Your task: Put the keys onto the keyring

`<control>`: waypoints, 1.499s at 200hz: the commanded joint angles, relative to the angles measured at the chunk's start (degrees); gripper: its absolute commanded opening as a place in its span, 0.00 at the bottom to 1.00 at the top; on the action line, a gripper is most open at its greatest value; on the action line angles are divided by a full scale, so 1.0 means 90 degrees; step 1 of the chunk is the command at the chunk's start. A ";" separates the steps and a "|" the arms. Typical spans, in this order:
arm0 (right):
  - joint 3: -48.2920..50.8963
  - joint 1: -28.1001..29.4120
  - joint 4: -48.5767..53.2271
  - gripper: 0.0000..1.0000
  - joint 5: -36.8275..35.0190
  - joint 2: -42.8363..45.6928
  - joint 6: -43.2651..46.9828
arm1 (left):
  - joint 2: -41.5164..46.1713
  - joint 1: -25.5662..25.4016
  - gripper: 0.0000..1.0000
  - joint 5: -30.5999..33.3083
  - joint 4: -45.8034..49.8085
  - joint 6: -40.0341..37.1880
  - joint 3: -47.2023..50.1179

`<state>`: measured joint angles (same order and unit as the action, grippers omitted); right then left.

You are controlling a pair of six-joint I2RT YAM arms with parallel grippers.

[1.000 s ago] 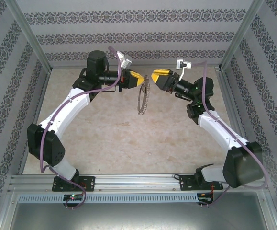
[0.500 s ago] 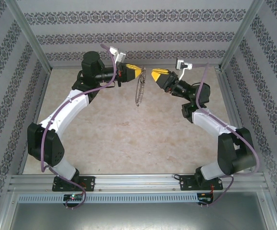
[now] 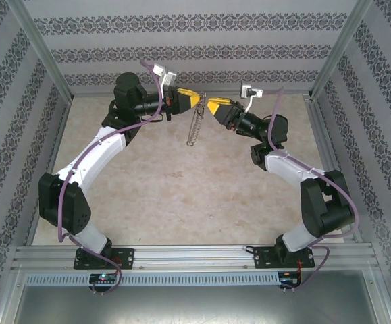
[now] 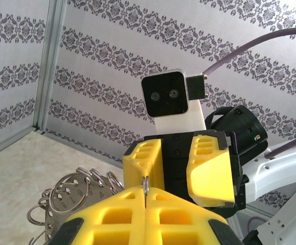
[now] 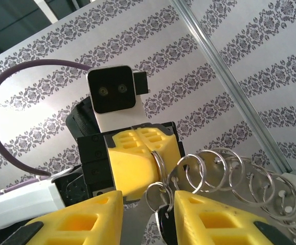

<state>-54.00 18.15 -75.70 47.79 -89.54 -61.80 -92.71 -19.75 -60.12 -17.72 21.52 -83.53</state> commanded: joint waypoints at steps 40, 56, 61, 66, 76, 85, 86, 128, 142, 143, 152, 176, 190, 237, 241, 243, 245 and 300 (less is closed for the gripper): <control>-0.0420 0.0152 -0.0407 0.31 -0.0042 -0.0126 -0.0069 | 0.0212 0.0064 0.00 -0.0126 -0.0572 0.0151 0.0052; -0.0464 0.0176 -0.0407 0.31 -0.0054 -0.0195 -0.0091 | 0.0207 0.0058 0.00 -0.0139 -0.0596 0.0169 0.0053; -0.0473 0.0180 -0.0402 0.31 -0.0057 -0.0215 -0.0096 | 0.0208 0.0056 0.00 -0.0137 -0.0601 0.0168 0.0052; -0.0483 0.0190 -0.0405 0.31 -0.0056 -0.0231 -0.0093 | 0.0203 0.0058 0.00 -0.0146 -0.0605 0.0170 0.0052; -0.0504 0.0195 -0.0405 0.31 -0.0056 -0.0256 -0.0093 | 0.0203 0.0061 0.00 -0.0154 -0.0603 0.0177 0.0052; -0.0531 0.0200 -0.0405 0.31 -0.0056 -0.0273 -0.0095 | 0.0203 0.0059 0.00 -0.0165 -0.0605 0.0185 0.0053; -0.0537 0.0200 -0.0406 0.31 -0.0056 -0.0275 -0.0095 | 0.0203 0.0057 0.00 -0.0171 -0.0603 0.0181 0.0053; -0.0611 0.0225 -0.0406 0.30 -0.0056 -0.0346 -0.0099 | 0.0173 0.0063 0.00 -0.0210 -0.0649 0.0221 0.0052; -0.0652 0.0232 -0.0401 0.31 -0.0038 -0.0373 -0.0114 | 0.0164 0.0049 0.00 -0.0214 -0.0675 0.0236 0.0072; -0.0656 0.0230 -0.0399 0.31 -0.0037 -0.0378 -0.0120 | 0.0164 0.0052 0.00 -0.0215 -0.0676 0.0236 0.0077; -0.0679 0.0249 -0.0401 0.31 -0.0037 -0.0403 -0.0128 | 0.0161 0.0051 0.00 -0.0225 -0.0704 0.0255 0.0082; -0.0738 0.0276 -0.0402 0.31 -0.0027 -0.0496 -0.0130 | 0.0152 0.0048 0.00 -0.0225 -0.0708 0.0274 0.0095; -0.0772 0.0297 -0.0407 0.31 -0.0018 -0.0529 -0.0139 | 0.0149 0.0051 0.00 -0.0225 -0.0722 0.0275 0.0096; -0.0825 0.0327 -0.0406 0.20 -0.0007 -0.0589 -0.0149 | 0.0135 0.0051 0.00 -0.0225 -0.0746 0.0275 0.0091; -0.0834 0.0328 -0.0407 0.18 -0.0004 -0.0597 -0.0154 | 0.0141 0.0052 0.00 -0.0232 -0.0750 0.0275 0.0092; -0.0840 0.0327 -0.0407 0.17 -0.0006 -0.0603 -0.0147 | 0.0144 0.0050 0.00 -0.0231 -0.0747 0.0275 0.0096; -0.0842 0.0327 -0.0407 0.16 -0.0005 -0.0599 -0.0146 | 0.0144 0.0047 0.00 -0.0234 -0.0752 0.0282 0.0095; -0.0985 0.0272 -0.0399 0.00 0.0069 -0.0701 -0.0264 | 0.0059 0.0041 0.00 -0.0316 -0.0680 0.0320 0.0038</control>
<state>-60.36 20.40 -76.60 47.40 -95.11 -63.26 -92.71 -19.49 -61.25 -20.27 24.10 -83.05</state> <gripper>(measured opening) 0.057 0.051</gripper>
